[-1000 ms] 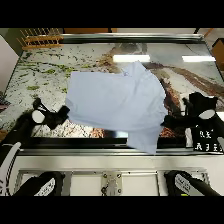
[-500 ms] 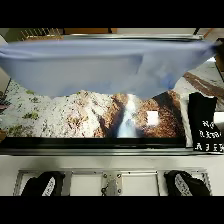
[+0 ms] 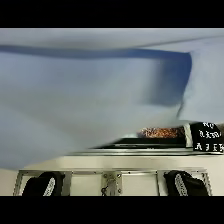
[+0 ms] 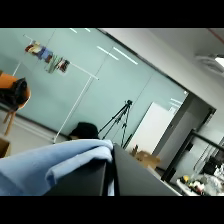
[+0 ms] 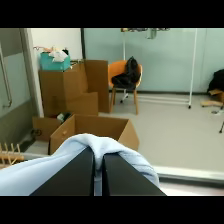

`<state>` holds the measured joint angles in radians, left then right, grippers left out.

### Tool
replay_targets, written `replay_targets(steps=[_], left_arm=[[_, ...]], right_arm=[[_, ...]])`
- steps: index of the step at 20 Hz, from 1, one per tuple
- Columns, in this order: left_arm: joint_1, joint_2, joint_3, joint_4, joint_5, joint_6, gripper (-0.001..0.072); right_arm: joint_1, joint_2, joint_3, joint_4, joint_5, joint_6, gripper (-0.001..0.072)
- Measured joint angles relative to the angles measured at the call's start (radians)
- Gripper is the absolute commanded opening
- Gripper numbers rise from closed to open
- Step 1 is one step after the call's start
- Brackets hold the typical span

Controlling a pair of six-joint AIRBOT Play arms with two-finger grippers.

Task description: Fold the clothes and pants, and hang the long-sleeved shirts on hangers.

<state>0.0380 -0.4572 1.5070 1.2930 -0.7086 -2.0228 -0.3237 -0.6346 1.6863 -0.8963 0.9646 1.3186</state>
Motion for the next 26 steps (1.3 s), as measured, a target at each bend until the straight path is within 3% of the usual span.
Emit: replay_targets(steps=[4,8,12,15,19,22,26], left_arm=[[0.0,-0.145,0.012,0.0,-0.128,0.029,0.0006],[0.0,-0.391,-0.05,-0.003,-0.246,0.079,0.0006],[-0.002,-0.674,-0.161,-0.009,-0.212,0.099,0.0006],[-0.002,-0.883,-0.189,-0.024,-0.107,0.105,0.0006],[-0.002,-1.122,-0.098,-0.034,0.009,0.11,0.0006],[-0.002,-1.231,0.005,-0.037,0.019,0.113,0.0006],[0.018,-1.27,0.061,-0.038,-0.034,0.113,0.0006]], right_arm=[[0.001,-0.113,0.003,0.0,0.146,0.048,0.0019],[0.039,-0.356,0.003,-0.033,0.309,0.082,0.002],[0.134,-0.675,0.004,-0.13,0.381,0.093,0.0019],[0.188,-0.909,0.006,-0.174,0.342,0.096,0.002],[0.225,-1.118,0.019,-0.19,0.184,0.106,0.0019],[0.232,-1.176,0.023,-0.195,0.086,0.128,0.0019],[0.233,-1.162,0.014,-0.249,0.062,0.145,0.0019]])
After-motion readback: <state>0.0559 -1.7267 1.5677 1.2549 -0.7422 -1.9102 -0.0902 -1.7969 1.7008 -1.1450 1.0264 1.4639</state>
